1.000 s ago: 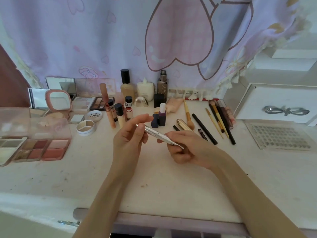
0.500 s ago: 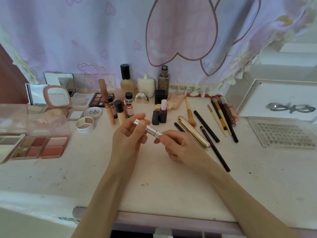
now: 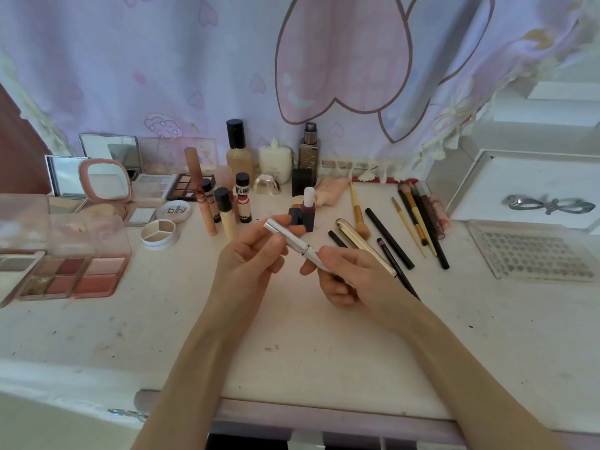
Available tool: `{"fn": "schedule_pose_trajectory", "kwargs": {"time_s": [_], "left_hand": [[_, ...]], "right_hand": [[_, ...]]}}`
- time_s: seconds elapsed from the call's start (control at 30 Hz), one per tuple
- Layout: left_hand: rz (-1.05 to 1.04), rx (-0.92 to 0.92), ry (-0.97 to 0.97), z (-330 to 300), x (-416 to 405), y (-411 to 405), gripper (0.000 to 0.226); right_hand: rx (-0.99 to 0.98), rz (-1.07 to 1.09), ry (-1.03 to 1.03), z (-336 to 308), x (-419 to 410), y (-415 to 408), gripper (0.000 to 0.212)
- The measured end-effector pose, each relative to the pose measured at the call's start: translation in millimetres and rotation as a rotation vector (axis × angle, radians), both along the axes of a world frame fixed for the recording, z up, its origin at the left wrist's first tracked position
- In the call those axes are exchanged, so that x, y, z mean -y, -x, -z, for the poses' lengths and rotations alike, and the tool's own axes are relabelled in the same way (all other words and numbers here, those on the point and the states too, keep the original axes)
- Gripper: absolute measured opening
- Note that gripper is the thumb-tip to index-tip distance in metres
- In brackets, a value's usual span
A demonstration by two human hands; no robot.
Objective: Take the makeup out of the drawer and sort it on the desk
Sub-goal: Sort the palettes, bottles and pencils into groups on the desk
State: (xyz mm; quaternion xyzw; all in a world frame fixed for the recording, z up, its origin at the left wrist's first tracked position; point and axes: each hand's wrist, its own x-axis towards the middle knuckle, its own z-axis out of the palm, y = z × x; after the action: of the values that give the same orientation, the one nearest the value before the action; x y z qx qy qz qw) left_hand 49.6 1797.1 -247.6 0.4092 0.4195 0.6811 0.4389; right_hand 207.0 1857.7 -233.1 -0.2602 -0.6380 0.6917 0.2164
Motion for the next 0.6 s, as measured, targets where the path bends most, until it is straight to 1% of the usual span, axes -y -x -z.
{"fn": "schedule_pose_trajectory", "kwargs": {"time_s": [0.1, 0.13, 0.2, 0.23, 0.3, 0.33, 0.4, 0.47, 0.57, 0.6], "left_hand": [[-0.082, 0.06, 0.038, 0, -2, -1, 0.013], [-0.087, 0.064, 0.027, 0, -3, 0, 0.02], [-0.025, 0.02, -0.014, 1, -2, 2, 0.043], [0.019, -0.021, -0.029, 1, -1, 2, 0.046], [0.063, -0.094, -0.036, 0, 0, 1, 0.036], [0.035, -0.096, -0.022, -1, 1, 1, 0.031], [-0.069, -0.037, 0.007, -1, 0, 1, 0.026], [-0.141, 0.035, 0.014, -2, -1, 1, 0.021], [-0.212, 0.099, -0.005, -3, -2, 1, 0.026], [-0.224, 0.112, -0.012, -4, -2, 1, 0.025]], "right_hand": [[0.035, -0.008, -0.137, 4, 3, 5, 0.02], [0.046, -0.003, -0.177, 5, 4, 6, 0.017], [0.039, 0.002, -0.178, 6, 4, 6, 0.016], [0.031, 0.009, -0.154, 6, 4, 5, 0.018], [0.024, 0.021, -0.127, 6, 3, 2, 0.022], [0.023, 0.021, -0.139, 5, 3, 2, 0.022], [0.035, 0.019, -0.225, 7, 3, 3, 0.016], [0.104, 0.043, -0.345, 9, 4, 6, 0.011], [0.179, 0.109, -0.483, 12, 4, 7, 0.018], [0.19, 0.125, -0.517, 13, 3, 7, 0.02]]}}
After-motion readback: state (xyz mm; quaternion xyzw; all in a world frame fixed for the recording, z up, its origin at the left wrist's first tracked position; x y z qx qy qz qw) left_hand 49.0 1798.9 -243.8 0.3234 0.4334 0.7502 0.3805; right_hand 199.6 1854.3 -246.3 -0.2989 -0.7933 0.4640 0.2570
